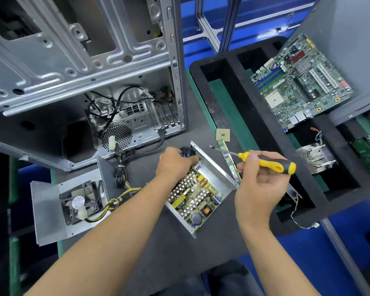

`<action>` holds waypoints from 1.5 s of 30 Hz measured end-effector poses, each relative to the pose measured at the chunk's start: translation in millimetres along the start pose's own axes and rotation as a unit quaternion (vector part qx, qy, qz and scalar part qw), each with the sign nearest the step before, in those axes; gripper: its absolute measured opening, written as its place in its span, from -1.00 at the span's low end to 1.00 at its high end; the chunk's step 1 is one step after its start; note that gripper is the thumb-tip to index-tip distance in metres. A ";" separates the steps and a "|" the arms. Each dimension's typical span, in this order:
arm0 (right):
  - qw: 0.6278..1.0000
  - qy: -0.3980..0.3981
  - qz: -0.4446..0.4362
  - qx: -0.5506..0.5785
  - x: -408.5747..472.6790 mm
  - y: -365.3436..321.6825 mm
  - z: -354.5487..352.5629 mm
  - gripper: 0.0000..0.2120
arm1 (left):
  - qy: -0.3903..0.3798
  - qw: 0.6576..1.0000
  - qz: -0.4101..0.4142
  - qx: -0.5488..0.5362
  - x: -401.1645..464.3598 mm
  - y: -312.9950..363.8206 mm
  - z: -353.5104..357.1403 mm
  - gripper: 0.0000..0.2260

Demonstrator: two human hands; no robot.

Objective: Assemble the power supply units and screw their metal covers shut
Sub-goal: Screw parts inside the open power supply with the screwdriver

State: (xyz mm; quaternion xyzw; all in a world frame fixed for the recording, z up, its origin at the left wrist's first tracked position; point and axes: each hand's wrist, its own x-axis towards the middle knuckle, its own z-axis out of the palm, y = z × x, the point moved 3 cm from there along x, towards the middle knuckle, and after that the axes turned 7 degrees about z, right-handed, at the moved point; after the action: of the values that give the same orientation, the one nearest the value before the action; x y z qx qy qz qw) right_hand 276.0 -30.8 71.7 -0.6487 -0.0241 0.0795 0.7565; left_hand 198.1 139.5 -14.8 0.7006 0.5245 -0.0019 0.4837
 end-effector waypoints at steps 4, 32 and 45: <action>1.000 -0.016 0.006 -0.008 -2.9 -0.3 0.1 -0.89 | -0.011 1.000 0.005 0.006 -1.4 2.5 -0.4 -0.69; 0.984 -0.134 -0.042 -0.110 -5.3 -0.4 5.9 -0.80 | -0.131 0.988 0.054 0.057 5.2 4.4 -4.0 -0.61; 0.973 -0.142 -0.073 -0.165 -3.2 -3.9 4.6 -0.79 | -0.179 0.983 0.039 -0.026 2.4 2.2 -11.6 -0.66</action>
State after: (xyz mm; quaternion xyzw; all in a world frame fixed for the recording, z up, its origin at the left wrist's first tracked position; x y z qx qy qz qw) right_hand 272.5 -27.3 76.6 -0.7433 -0.1913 0.1099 0.6316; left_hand 194.9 149.2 -8.4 0.6964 0.4010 -0.0950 0.5876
